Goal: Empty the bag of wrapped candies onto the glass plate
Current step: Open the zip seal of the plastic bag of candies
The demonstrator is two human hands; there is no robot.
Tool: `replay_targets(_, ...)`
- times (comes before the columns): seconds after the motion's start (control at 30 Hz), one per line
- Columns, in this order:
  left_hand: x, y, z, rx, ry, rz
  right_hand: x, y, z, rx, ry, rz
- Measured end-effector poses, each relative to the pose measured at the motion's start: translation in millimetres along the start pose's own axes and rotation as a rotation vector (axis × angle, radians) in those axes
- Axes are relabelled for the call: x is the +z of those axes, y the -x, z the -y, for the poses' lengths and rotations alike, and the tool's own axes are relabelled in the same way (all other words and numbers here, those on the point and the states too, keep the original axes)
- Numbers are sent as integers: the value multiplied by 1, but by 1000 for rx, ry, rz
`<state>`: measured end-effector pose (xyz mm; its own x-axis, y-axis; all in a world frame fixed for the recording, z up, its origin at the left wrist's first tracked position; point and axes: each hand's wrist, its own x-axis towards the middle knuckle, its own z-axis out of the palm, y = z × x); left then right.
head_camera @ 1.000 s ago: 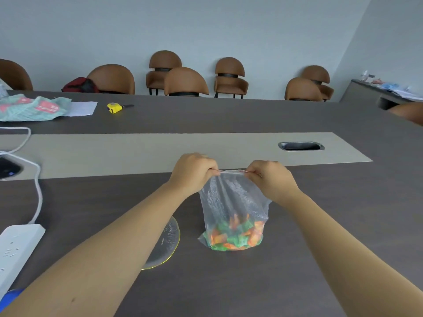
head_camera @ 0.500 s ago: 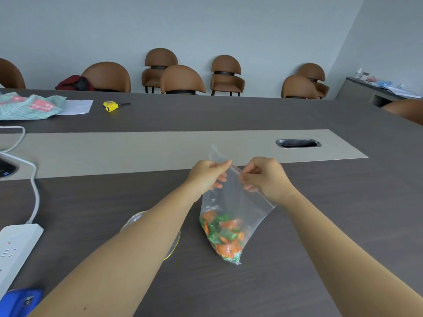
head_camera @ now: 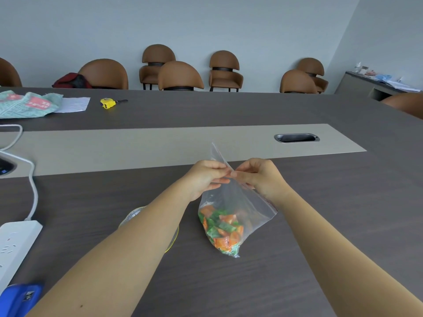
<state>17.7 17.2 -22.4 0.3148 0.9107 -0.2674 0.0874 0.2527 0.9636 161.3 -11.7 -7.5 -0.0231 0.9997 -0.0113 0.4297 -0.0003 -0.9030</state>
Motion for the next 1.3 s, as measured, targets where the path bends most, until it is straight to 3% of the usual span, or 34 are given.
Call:
replay_targets(0.63, -9, -3, -5, 10, -128, 94, 7, -12, 2, 76, -48, 10)
replay_targets(1.03, -70, -7, -6, 25, -51, -299, -11, -30, 8, 66, 138, -301)
replay_targets(1.23, -83, -18, -4, 64, 69, -446, -14, -30, 11, 162, -82, -252)
replay_targets(1.3, -77, -16, -2, 104, 120, -428, -11, -27, 13, 185, -174, -222)
